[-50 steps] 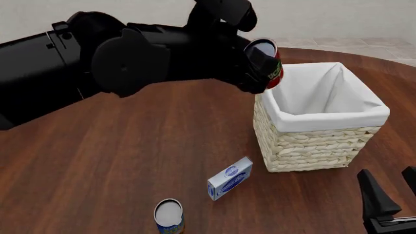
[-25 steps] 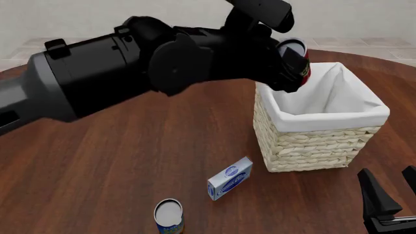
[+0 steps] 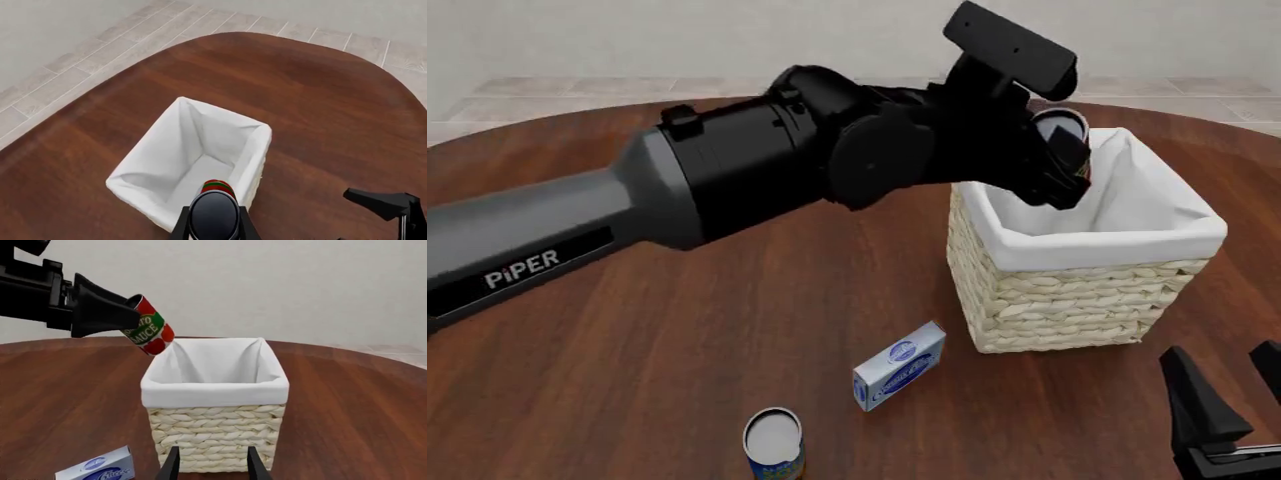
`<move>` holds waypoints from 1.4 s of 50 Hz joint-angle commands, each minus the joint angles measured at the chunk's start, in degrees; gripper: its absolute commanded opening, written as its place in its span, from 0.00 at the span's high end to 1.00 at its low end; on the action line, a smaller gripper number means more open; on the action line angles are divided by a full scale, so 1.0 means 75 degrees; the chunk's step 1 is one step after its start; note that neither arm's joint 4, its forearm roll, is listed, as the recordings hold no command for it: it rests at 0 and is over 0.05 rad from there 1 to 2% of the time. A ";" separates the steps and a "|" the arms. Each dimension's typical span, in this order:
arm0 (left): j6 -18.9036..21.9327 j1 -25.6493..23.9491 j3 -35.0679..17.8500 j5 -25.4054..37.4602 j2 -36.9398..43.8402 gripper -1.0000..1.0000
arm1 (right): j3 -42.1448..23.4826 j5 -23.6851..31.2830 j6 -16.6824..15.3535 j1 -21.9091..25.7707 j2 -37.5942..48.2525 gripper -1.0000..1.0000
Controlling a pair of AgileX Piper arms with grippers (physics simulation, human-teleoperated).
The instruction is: Pick up the tomato sauce, and put it in the basket.
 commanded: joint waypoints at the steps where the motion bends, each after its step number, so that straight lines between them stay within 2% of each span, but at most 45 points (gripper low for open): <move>1: 0.0122 -0.0160 -0.0337 0.0146 0.0434 1.00 | -0.0003 -0.0004 -0.0009 0.0068 0.0007 0.00; 13: 0.0206 -0.0148 -0.0923 0.0580 0.0945 1.00 | 0.0001 0.0010 -0.0037 0.0129 -0.0002 0.00; 21: 0.0241 0.0177 -0.1432 0.0699 0.1216 1.00 | 0.0001 0.0007 -0.0034 0.0129 -0.0005 0.00; 39: -0.0023 0.0638 -0.1903 0.0709 0.1782 1.00 | 0.0004 0.0002 -0.0004 0.0104 -0.0007 0.00; 61: -0.0068 0.0565 -0.2000 0.0822 0.1886 1.00 | -0.0006 0.0009 -0.0015 0.0103 -0.0005 0.00; 66: 0.0184 0.0219 -0.1818 0.1102 0.1958 1.00 | -0.0007 0.0011 -0.0021 0.0107 -0.0005 0.00; 70: 0.0319 0.0301 -0.1858 0.1136 0.1991 1.00 | -0.0006 0.0010 -0.0017 0.0094 -0.0005 0.00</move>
